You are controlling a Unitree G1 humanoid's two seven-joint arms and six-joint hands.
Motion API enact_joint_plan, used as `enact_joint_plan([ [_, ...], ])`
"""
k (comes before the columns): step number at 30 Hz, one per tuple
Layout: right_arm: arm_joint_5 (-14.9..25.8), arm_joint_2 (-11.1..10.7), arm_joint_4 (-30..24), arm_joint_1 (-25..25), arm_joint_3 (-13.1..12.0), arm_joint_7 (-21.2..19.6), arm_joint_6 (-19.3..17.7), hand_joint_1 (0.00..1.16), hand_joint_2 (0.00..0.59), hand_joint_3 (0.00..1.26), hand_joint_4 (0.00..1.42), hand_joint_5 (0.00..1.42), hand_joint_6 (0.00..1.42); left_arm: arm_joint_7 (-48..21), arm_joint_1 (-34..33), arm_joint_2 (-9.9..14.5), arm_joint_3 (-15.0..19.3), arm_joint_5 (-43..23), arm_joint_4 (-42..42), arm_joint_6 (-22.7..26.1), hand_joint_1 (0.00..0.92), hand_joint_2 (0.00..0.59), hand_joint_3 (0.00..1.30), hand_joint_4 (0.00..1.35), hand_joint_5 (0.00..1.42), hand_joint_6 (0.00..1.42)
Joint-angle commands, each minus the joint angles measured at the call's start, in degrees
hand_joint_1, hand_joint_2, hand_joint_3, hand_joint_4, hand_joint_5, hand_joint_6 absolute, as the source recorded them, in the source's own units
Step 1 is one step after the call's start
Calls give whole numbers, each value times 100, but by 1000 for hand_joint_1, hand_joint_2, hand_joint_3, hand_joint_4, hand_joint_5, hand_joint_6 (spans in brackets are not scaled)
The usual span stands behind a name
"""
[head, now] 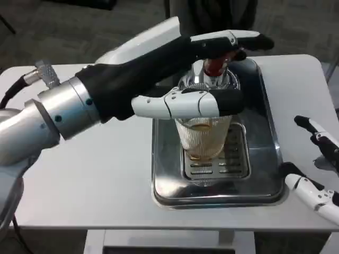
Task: Grasp the cup under the faucet to collect the drink, then remove the cup.
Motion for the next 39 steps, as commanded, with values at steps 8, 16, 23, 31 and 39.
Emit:
enact_joint_plan([
  [8,834,23,353,14,-75,-404,-506,467,333,99,52,99,223,-355,233,234,-143,297,243,27,0,81,182,117,174,78],
  [16,1002,77,641,72,17,-779,-1128,553,274,65,64,122,246,-340,246,263,-113,308,244,24,0,89,182,117,166,77],
  [23,1022,71,902,12,184,-996,-1382,597,263,74,64,122,246,-332,260,286,-99,330,231,11,0,89,182,117,164,77],
  [31,1049,55,1151,-173,263,-1152,-1538,600,266,84,64,122,246,-333,242,308,-109,368,249,-20,0,89,182,117,164,77],
  [39,1067,118,1371,-357,396,-1308,-1606,599,268,86,64,122,246,-326,212,337,-129,392,272,-48,0,89,175,117,163,77],
])
